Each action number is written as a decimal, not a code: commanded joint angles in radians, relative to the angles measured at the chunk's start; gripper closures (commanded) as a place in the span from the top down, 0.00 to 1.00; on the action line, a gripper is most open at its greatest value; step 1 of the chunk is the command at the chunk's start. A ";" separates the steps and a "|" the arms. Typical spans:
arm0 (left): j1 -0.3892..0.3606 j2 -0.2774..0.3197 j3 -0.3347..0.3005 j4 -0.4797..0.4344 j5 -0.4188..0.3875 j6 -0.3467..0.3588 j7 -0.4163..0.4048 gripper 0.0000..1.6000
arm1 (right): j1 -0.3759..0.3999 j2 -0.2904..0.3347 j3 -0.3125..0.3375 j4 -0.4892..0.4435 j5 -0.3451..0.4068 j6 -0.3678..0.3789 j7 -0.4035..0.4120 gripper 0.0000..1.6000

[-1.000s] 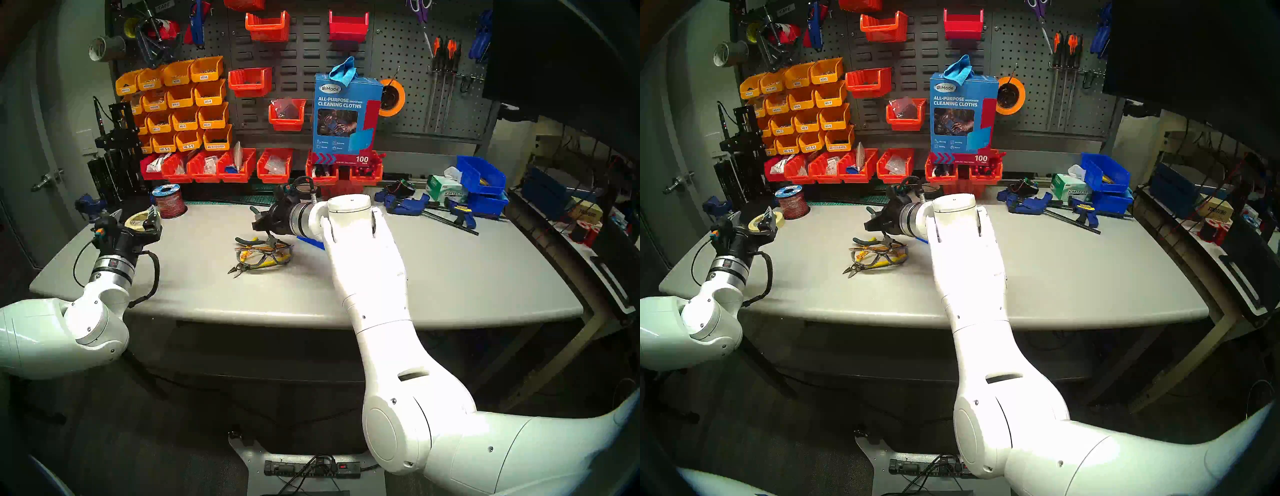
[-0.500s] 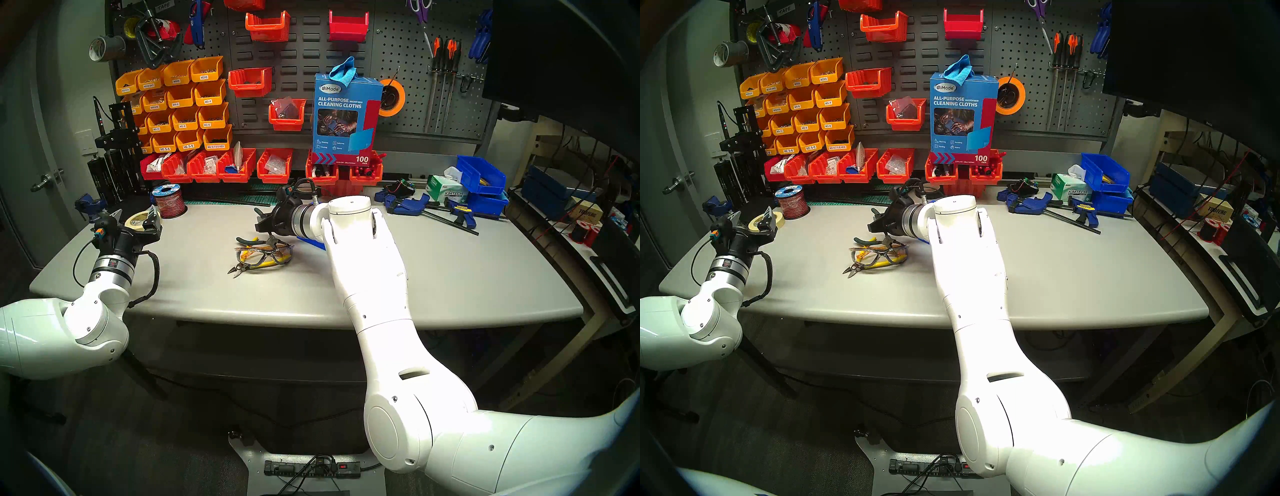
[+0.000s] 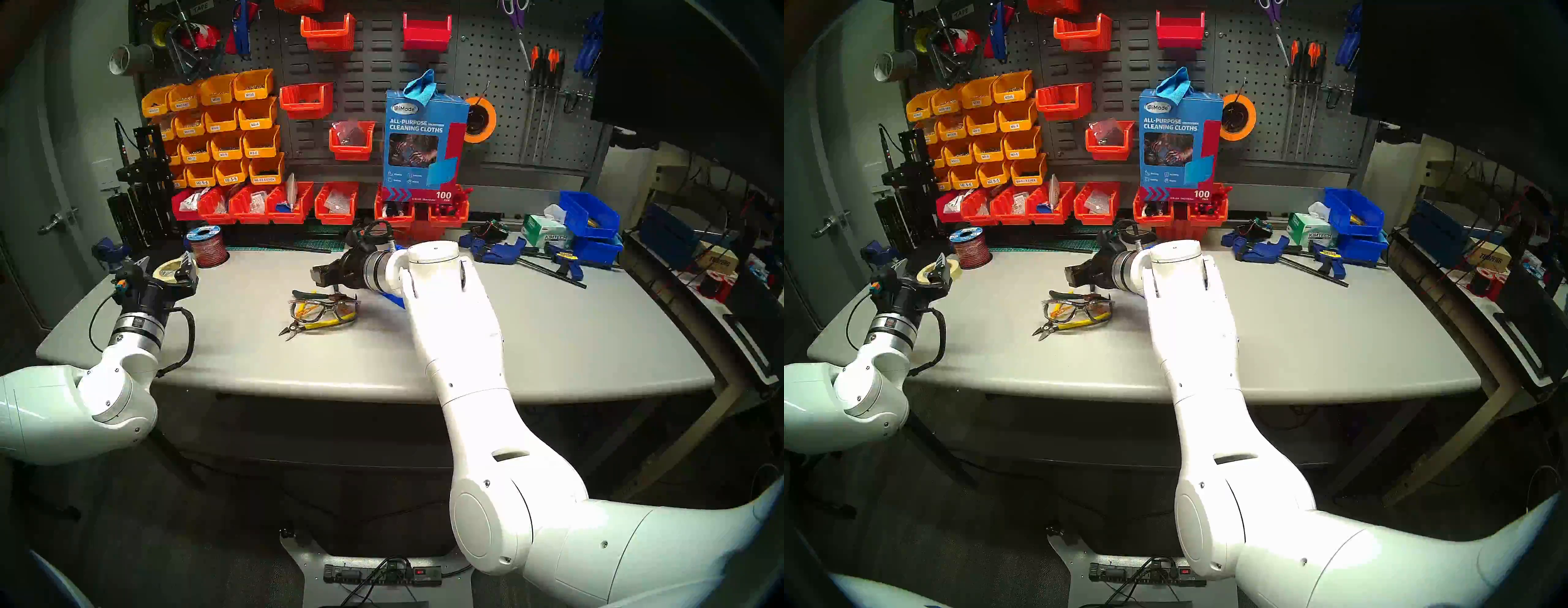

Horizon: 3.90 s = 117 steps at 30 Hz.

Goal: Take out tools from the storage box

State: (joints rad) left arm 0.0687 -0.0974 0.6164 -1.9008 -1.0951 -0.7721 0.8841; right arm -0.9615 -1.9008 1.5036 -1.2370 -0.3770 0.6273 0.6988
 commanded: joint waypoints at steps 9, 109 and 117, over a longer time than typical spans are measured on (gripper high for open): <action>-0.043 -0.003 0.003 -0.001 0.000 -0.004 0.000 1.00 | 0.055 -0.009 0.019 -0.027 0.029 -0.054 0.013 1.00; -0.155 -0.003 0.119 -0.007 -0.010 -0.007 -0.003 1.00 | 0.171 0.502 0.050 -0.088 -0.063 -0.537 0.557 1.00; -0.153 -0.003 0.118 -0.007 -0.010 -0.007 -0.003 1.00 | 0.257 0.519 -0.045 -0.003 -0.129 -0.687 0.564 1.00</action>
State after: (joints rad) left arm -0.0681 -0.0973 0.7428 -1.9081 -1.1074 -0.7775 0.8823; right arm -0.8215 -1.4044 1.5165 -1.2899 -0.4640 0.0535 1.2648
